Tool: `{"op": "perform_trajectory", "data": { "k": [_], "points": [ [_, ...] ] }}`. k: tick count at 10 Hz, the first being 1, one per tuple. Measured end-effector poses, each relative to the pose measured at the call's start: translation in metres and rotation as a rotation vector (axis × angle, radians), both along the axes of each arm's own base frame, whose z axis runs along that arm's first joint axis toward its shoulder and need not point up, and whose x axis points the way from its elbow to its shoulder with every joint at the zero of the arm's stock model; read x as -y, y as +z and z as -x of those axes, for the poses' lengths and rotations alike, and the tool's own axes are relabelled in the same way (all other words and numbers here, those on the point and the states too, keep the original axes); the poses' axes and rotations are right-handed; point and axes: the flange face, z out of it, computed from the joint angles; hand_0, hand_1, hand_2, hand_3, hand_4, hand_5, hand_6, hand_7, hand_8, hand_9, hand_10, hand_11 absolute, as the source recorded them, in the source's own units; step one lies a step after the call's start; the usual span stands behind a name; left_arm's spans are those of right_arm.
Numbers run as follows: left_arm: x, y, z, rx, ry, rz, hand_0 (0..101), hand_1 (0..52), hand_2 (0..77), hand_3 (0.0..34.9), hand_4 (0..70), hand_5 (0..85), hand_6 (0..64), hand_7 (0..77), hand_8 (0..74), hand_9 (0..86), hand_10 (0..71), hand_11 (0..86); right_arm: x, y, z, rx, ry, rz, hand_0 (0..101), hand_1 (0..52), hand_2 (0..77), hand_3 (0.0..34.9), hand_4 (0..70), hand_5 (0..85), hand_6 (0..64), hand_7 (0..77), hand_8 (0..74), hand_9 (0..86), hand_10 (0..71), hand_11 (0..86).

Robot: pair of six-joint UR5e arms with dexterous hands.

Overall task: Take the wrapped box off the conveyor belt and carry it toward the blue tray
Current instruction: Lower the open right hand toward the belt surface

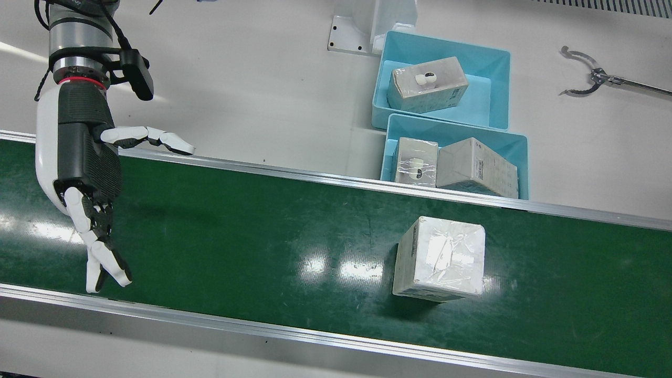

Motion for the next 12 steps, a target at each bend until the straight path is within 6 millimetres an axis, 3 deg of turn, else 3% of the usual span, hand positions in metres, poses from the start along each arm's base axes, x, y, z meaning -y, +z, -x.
{"op": "perform_trajectory", "data": {
  "k": [6, 7, 12],
  "points": [
    [0.0, 0.0, 0.0, 0.0, 0.0, 0.0, 0, 0.0, 0.5, 0.0, 0.0, 1.1, 0.0, 0.0, 0.0, 0.0, 0.5, 0.0, 0.004, -0.001, -0.038, 0.014, 0.046, -0.004, 48, 17.5, 16.9, 0.0, 6.0, 13.6, 0.0, 7.6, 2.2, 1.6, 0.5, 1.6],
    [0.0, 0.0, 0.0, 0.0, 0.0, 0.0, 0, 0.0, 0.5, 0.0, 0.0, 1.1, 0.0, 0.0, 0.0, 0.0, 0.5, 0.0, 0.002, 0.001, -0.038, 0.014, 0.046, -0.003, 48, 17.5, 17.5, 1.3, 7.1, 13.1, 0.0, 7.6, 2.2, 1.6, 0.5, 1.6],
    [0.0, 0.0, 0.0, 0.0, 0.0, 0.0, 0, 0.0, 0.5, 0.0, 0.0, 1.1, 0.0, 0.0, 0.0, 0.0, 0.5, 0.0, 0.015, 0.021, -0.021, -0.014, 0.039, 0.04, 48, 15.3, 18.5, 1.3, 7.1, 13.1, 0.5, 9.3, 2.2, 1.6, 0.5, 1.6]
  ]
}}
